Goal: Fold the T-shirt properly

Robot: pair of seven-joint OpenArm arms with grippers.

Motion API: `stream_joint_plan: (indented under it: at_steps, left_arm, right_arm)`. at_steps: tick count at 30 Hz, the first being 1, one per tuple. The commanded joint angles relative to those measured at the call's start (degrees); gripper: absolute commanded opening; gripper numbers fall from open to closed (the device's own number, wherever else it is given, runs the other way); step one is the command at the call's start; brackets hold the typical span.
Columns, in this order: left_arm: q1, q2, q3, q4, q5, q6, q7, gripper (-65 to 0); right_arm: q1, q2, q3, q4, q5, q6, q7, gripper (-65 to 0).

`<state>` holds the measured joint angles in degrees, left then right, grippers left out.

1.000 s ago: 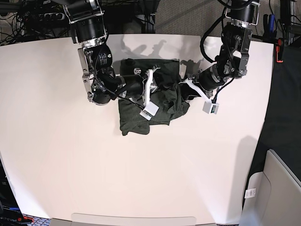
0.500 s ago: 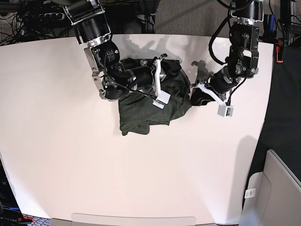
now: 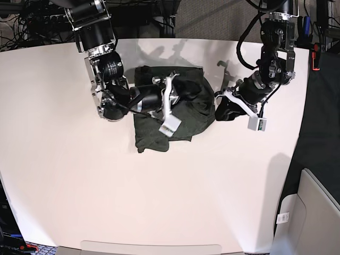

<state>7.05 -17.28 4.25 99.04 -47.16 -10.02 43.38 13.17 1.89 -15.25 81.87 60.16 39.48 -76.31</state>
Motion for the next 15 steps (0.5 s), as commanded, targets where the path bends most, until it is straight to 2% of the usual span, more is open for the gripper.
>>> stream_joint_plan:
  at_steps: [1,7,11,15]
  left_arm:
    - [-0.41,-0.52,-0.43,1.04,-0.71,-0.31,-1.22,-52.8]
    - [-0.41,-0.52,-0.34,1.13,-0.71,-0.31,-1.22,-52.8]
    - [-0.24,-0.26,0.1,2.45,-0.71,-0.31,-1.13,-52.8]
    - [0.82,0.79,0.28,3.42,-0.8,-0.31,-1.13,-52.8]
  right_arm:
    - [0.85,0.79,1.4,0.82,1.95,0.3,0.49,-57.8]
    - [0.85,4.83,9.05,0.73,5.29,0.3,0.67,-57.8]
    - [1.38,7.38,13.88,0.55,5.11,0.3,0.84,-57.8]
    - [3.31,7.74,14.59,-1.03,4.32,0.3,1.1,-57.8]
